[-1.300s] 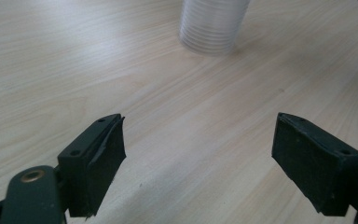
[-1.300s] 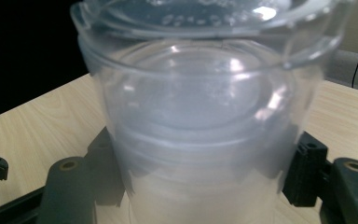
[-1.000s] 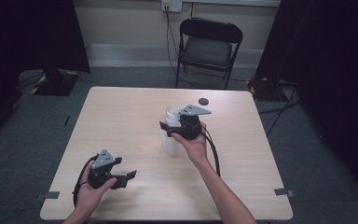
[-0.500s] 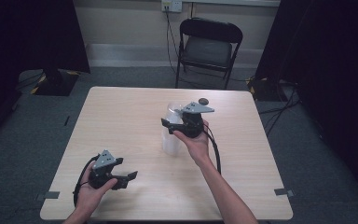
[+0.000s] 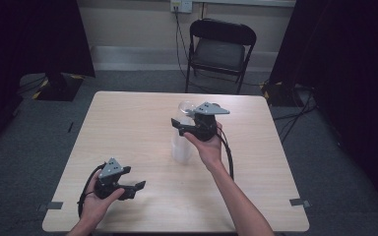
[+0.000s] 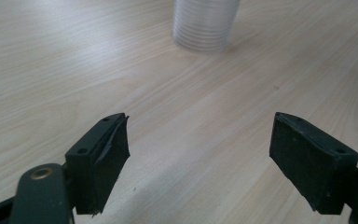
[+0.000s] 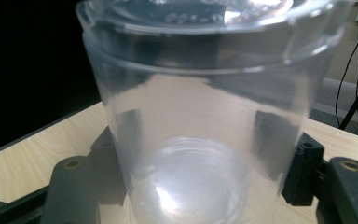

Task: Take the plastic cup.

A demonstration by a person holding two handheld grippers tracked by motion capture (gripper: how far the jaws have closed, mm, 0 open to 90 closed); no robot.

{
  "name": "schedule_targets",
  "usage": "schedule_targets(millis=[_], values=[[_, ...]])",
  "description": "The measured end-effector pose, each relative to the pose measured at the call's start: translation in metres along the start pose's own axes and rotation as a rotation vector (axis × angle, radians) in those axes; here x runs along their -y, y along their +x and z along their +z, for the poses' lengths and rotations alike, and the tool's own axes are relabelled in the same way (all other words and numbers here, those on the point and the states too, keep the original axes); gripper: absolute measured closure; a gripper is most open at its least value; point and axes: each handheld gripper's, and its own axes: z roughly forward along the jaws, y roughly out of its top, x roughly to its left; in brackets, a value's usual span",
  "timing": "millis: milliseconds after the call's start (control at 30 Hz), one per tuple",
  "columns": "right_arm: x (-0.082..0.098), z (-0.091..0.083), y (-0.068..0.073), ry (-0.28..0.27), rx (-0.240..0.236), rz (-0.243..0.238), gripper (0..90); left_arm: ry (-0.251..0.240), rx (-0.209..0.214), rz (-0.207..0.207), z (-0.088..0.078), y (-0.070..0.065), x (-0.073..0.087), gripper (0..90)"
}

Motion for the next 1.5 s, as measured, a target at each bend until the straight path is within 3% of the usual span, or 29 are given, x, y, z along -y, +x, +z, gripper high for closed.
schedule_targets(millis=[300,400,567,667,1200,1333,1500], values=[[-0.008,-0.003,0.000,-0.019,0.001,0.011,34.1,0.003,-0.010,-0.010,0.000,0.000,0.001,19.6],[-0.011,-0.003,0.000,-0.027,-0.005,0.003,34.1,-0.001,-0.001,0.037,0.000,-0.001,0.001,21.9],[-0.016,-0.005,0.001,-0.029,-0.013,0.003,34.9,-0.005,0.011,0.044,0.000,-0.003,0.001,21.9],[-0.020,-0.006,0.001,-0.042,-0.007,-0.002,35.9,-0.020,0.016,0.079,-0.001,-0.004,0.001,22.0],[-0.031,-0.026,-0.003,-0.089,-0.037,0.022,37.4,-0.042,0.022,0.014,0.001,-0.006,0.001,19.2],[-0.033,-0.035,-0.006,-0.106,-0.057,0.031,37.4,-0.052,0.020,0.015,0.001,-0.007,-0.001,20.5],[-0.032,-0.047,-0.010,-0.111,-0.064,0.049,37.5,-0.080,0.012,0.050,0.002,-0.011,-0.006,20.9]])
